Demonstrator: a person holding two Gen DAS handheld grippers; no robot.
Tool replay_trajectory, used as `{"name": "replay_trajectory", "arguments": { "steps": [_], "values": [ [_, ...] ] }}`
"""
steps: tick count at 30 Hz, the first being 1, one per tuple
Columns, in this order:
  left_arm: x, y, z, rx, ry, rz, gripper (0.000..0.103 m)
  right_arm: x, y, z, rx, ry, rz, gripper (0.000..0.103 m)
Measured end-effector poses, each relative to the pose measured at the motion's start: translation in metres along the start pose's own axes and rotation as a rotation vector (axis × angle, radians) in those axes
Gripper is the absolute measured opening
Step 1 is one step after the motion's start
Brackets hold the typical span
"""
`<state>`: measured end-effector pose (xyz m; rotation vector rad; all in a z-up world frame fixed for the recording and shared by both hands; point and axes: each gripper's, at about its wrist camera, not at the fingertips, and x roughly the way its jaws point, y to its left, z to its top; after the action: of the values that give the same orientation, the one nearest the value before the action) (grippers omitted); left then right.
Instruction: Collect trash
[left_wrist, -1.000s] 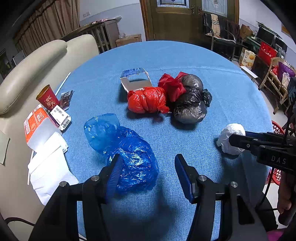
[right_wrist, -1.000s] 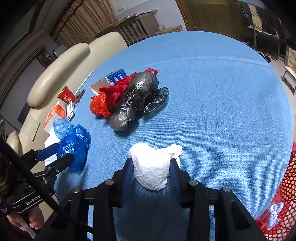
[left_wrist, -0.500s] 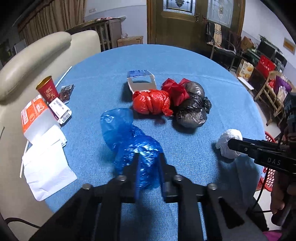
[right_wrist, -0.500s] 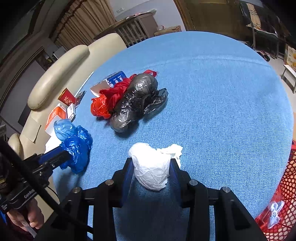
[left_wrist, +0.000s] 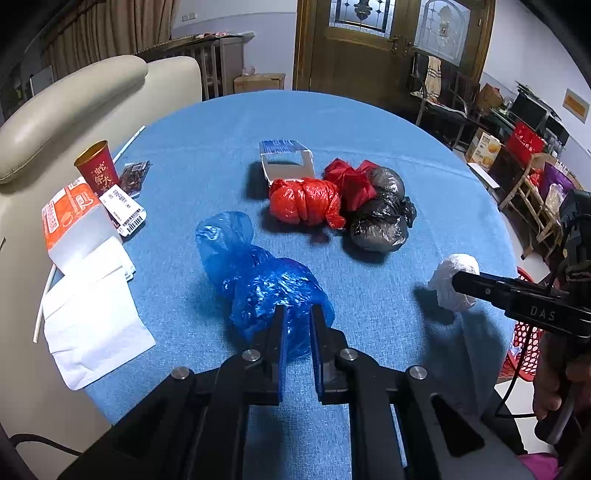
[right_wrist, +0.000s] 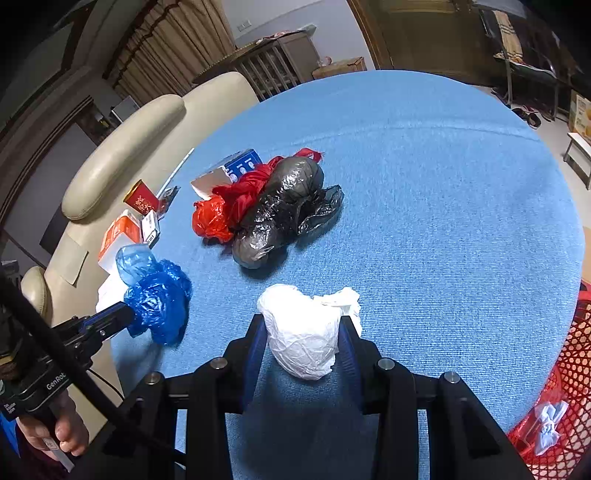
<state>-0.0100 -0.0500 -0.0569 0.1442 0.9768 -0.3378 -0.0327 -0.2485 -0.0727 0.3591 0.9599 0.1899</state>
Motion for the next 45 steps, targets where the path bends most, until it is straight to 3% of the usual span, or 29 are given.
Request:
{"name": "replay_trajectory", "arguments": {
  "steps": [3, 5, 7, 9, 17, 20, 28, 34, 45],
  "values": [
    [0.003, 0.001, -0.001, -0.017, 0.020, -0.017, 0.013, 0.000, -0.001, -0.001, -0.001, 0.001, 0.000, 0.042],
    [0.005, 0.001, -0.001, -0.021, 0.024, -0.021, 0.019, 0.000, -0.002, -0.001, 0.001, 0.003, 0.001, 0.042],
    [0.005, 0.001, -0.001, -0.025, 0.023, -0.016, 0.047, 0.001, -0.003, -0.002, 0.003, 0.005, 0.002, 0.042],
    [0.005, -0.001, -0.001, -0.023, 0.007, 0.011, 0.058, 0.002, -0.003, -0.002, 0.003, 0.008, 0.003, 0.042],
    [0.013, -0.007, -0.002, 0.027, -0.007, 0.071, 0.058, 0.008, -0.003, -0.004, -0.001, 0.021, 0.000, 0.042],
    [0.013, -0.008, -0.002, 0.038, -0.011, 0.079, 0.052, 0.009, -0.003, -0.005, 0.000, 0.024, 0.000, 0.042],
    [0.013, -0.008, -0.002, 0.053, -0.015, 0.097, 0.023, 0.011, 0.000, -0.005, -0.009, 0.029, -0.003, 0.042],
    [0.012, -0.008, -0.001, 0.048, -0.018, 0.102, 0.014, 0.011, 0.000, -0.005, -0.008, 0.030, -0.001, 0.042],
    [0.004, -0.007, 0.001, 0.037, -0.039, 0.116, 0.009, 0.008, 0.000, -0.004, -0.006, 0.022, 0.009, 0.042]
  ]
}}
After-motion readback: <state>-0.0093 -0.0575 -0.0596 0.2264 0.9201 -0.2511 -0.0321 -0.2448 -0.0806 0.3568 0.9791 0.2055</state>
